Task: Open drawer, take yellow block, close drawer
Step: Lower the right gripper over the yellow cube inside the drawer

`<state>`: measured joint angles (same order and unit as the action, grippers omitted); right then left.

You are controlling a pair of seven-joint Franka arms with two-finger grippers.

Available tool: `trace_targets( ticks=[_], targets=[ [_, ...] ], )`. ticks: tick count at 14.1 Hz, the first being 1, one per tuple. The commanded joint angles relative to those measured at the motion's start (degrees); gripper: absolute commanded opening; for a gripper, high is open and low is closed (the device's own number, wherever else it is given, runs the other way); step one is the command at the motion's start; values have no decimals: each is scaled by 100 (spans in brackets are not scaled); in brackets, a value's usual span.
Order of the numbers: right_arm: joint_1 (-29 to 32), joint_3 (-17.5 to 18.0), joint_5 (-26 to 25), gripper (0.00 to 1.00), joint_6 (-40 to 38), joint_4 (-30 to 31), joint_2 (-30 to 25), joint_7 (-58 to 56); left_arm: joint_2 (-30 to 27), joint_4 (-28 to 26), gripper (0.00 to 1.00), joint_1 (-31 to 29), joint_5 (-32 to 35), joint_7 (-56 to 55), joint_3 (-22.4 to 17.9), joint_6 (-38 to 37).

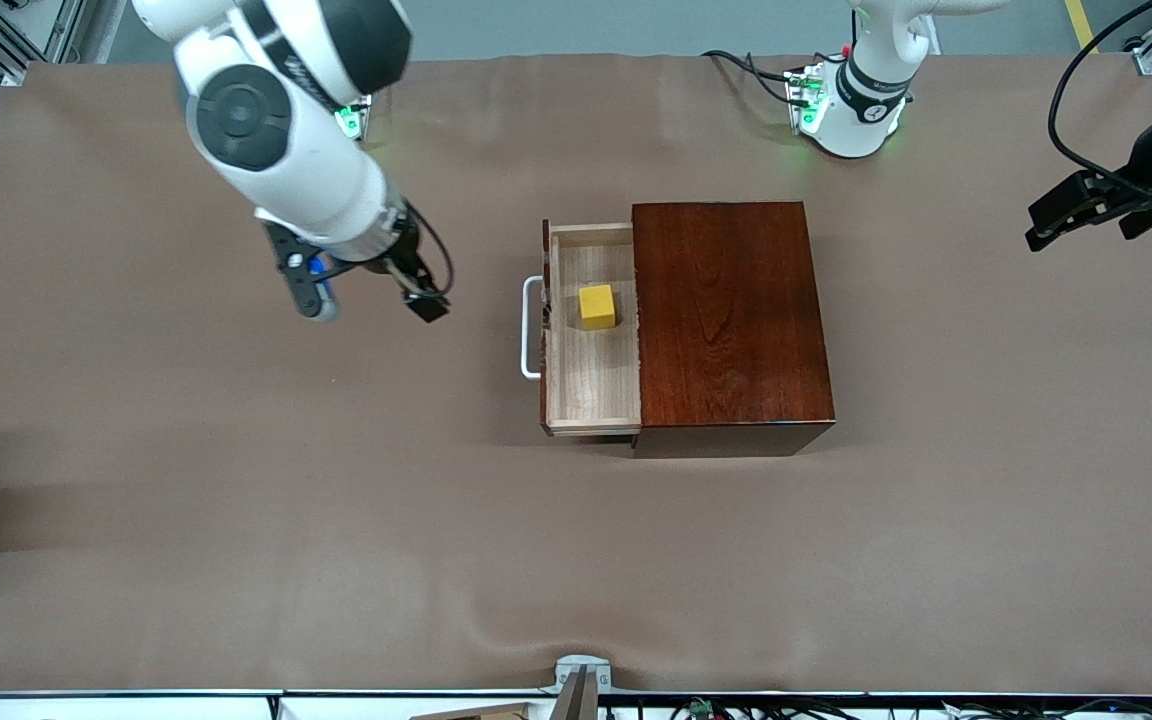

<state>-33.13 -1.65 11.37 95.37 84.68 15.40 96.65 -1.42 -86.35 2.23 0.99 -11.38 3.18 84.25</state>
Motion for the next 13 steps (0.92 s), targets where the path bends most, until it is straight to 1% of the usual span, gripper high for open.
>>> trace_targets(
  ticks=[1,4,7,10,13],
  targets=[
    [-342,-63,137,100,393,-101,279,721,-157,-145,100,41,6,101,-55,-40],
    [-624,-63,146,100,894,-101,516,1319,-122,-127,100,41,15,101,-46,-40],
    [-861,-63,128,100,1114,-119,762,1688,-96,-119,100,50,24,101,-37,-31],
    [-1064,-63,128,100,1571,-119,1026,1997,-69,-127,100,50,24,101,-37,-22],
    [-1283,-63,119,100,1844,-119,1298,2094,-69,-119,100,41,24,101,-37,-22]
  ],
)
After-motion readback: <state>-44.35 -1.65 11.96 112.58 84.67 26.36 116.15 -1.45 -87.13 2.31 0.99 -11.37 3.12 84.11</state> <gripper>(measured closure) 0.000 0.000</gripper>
